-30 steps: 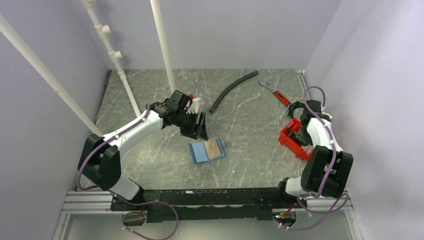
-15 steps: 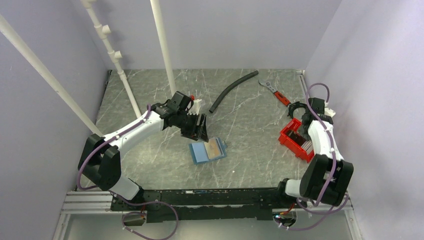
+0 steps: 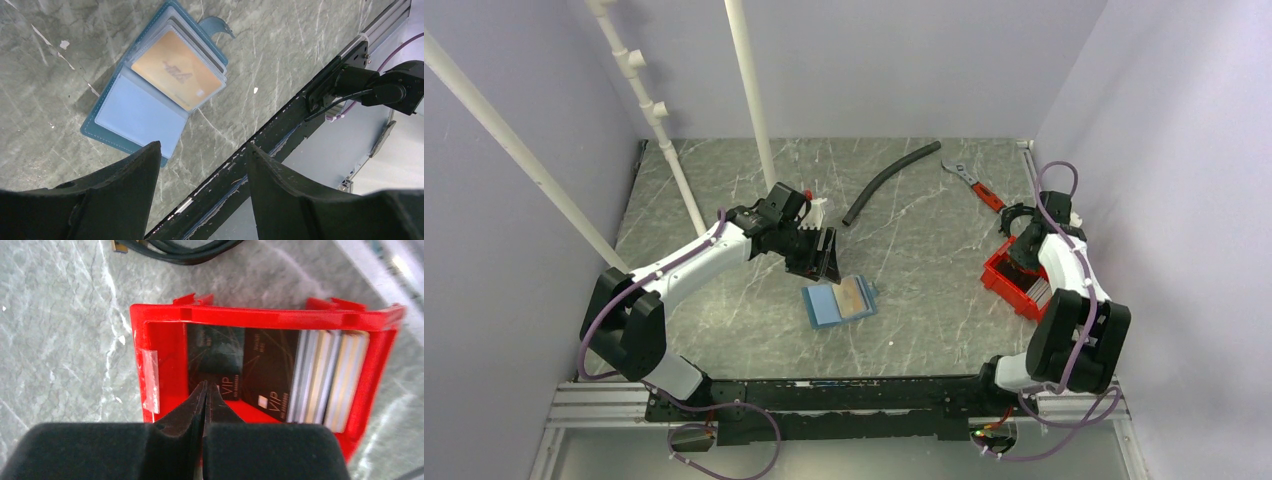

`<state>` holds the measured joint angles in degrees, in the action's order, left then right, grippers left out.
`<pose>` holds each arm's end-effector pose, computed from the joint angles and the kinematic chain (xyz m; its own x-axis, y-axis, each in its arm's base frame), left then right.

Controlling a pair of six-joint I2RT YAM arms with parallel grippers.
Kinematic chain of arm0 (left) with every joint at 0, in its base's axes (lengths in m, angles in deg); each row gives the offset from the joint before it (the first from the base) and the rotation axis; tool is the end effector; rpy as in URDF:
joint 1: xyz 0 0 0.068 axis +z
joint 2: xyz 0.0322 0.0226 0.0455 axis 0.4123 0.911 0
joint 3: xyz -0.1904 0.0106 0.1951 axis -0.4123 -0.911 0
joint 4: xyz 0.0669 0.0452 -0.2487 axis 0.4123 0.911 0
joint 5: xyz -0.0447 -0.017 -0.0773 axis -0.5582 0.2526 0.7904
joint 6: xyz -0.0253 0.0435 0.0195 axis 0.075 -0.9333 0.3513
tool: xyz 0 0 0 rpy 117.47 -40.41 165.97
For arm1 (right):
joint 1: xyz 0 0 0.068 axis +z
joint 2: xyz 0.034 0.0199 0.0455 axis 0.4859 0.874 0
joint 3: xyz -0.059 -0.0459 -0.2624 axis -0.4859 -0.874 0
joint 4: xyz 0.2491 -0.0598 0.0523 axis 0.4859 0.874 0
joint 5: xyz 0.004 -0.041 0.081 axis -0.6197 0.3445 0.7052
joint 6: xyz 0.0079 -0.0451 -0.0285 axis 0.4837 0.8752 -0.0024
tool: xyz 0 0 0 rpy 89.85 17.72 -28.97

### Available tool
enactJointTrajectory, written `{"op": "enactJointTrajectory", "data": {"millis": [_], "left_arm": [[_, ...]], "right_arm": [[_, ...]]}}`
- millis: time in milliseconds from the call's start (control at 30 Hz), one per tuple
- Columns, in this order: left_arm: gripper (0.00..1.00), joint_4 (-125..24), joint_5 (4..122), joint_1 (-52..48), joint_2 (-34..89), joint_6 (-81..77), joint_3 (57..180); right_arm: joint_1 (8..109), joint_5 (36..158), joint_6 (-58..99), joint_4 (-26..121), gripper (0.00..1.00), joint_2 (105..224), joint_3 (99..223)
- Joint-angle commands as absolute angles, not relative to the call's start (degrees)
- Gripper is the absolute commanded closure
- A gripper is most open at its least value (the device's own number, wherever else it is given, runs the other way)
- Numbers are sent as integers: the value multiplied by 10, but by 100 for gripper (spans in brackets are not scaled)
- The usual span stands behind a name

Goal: Put the credit cards into the card holder
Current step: Move the storage box to the center of the board.

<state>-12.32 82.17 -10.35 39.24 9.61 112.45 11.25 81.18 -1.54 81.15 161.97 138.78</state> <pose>0.2488 -0.1923 0.2574 -0.9134 0.2031 -0.3528 0.3816 0.7293 -0.5680 0.2554 -0.0877 0.2292 -0.5372 0.6709 -0.5112 0.7218 0.6792 0.1328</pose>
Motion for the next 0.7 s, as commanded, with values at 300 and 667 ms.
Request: {"op": "enactJointTrajectory", "data": {"millis": [300, 667], "left_arm": [[32, -134, 816, -105, 389, 83, 1125], [32, -130, 808, -103, 391, 80, 1126]], "right_arm": [[137, 927, -82, 640, 100, 1686, 1350], [174, 923, -148, 604, 100, 1784, 1446]]}}
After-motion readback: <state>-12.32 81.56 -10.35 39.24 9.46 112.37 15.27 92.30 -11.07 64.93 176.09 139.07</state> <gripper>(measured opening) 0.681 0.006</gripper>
